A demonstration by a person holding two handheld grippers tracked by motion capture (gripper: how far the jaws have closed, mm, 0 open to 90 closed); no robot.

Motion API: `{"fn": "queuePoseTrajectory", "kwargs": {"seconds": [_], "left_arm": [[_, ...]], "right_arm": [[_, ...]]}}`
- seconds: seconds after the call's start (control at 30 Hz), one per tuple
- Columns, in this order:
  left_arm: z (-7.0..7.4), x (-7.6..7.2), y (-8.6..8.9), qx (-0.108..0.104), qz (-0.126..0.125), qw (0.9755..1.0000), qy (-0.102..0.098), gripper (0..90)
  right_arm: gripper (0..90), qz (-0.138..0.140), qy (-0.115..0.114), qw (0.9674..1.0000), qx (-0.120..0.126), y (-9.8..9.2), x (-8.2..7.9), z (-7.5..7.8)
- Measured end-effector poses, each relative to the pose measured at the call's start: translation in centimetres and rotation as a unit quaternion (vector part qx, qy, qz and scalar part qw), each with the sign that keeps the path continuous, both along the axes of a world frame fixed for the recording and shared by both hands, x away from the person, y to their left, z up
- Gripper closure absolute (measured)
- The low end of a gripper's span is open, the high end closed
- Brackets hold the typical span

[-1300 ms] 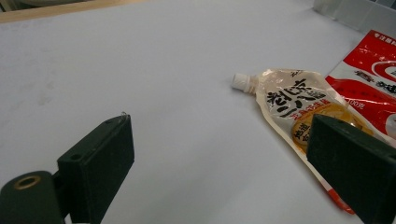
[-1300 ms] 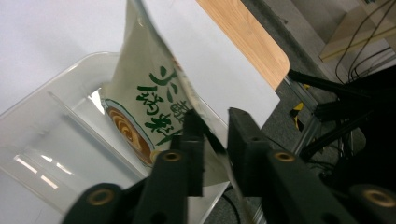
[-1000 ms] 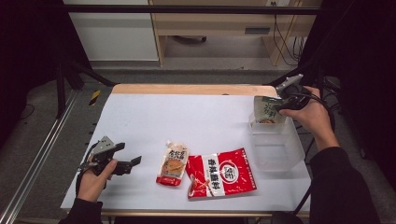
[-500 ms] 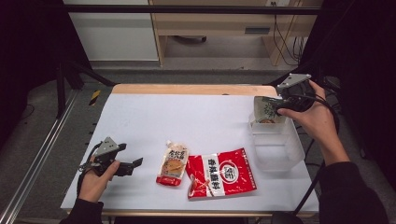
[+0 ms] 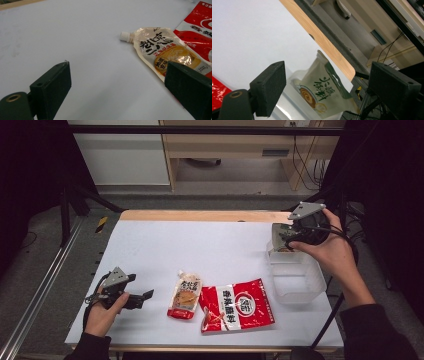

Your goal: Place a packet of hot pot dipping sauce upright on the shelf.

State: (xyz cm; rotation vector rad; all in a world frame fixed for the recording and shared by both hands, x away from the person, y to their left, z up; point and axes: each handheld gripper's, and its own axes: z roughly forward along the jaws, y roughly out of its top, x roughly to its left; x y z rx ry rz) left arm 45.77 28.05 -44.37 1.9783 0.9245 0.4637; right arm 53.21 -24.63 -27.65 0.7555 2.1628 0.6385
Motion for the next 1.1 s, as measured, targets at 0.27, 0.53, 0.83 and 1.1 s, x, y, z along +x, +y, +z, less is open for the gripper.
{"fn": "queuePoseTrajectory", "kwargs": {"seconds": [0.27,0.53,0.83,1.1], "left_arm": [[0.0,-0.1,0.0,0.004,-0.001,1.0,-0.001,7.0],[0.1,-0.1,0.0,0.004,-0.002,1.0,-0.004,7.0],[0.1,-0.2,-0.4,0.008,-0.006,0.9999,-0.004,6.9],[0.0,-0.2,-0.5,0.014,-0.009,0.9999,-0.005,6.8]], "right_arm": [[15.4,0.03,-0.013,0.9995,0.002,2.9,-1.4,0.3],[14.7,0.064,-0.012,0.9979,0.005,7.1,-2.8,-0.5],[19.3,0.104,0.022,0.9943,0.011,12.6,-4.5,-3.9],[24.2,0.128,0.054,0.9902,0.017,16.0,-5.5,-6.6]]}}
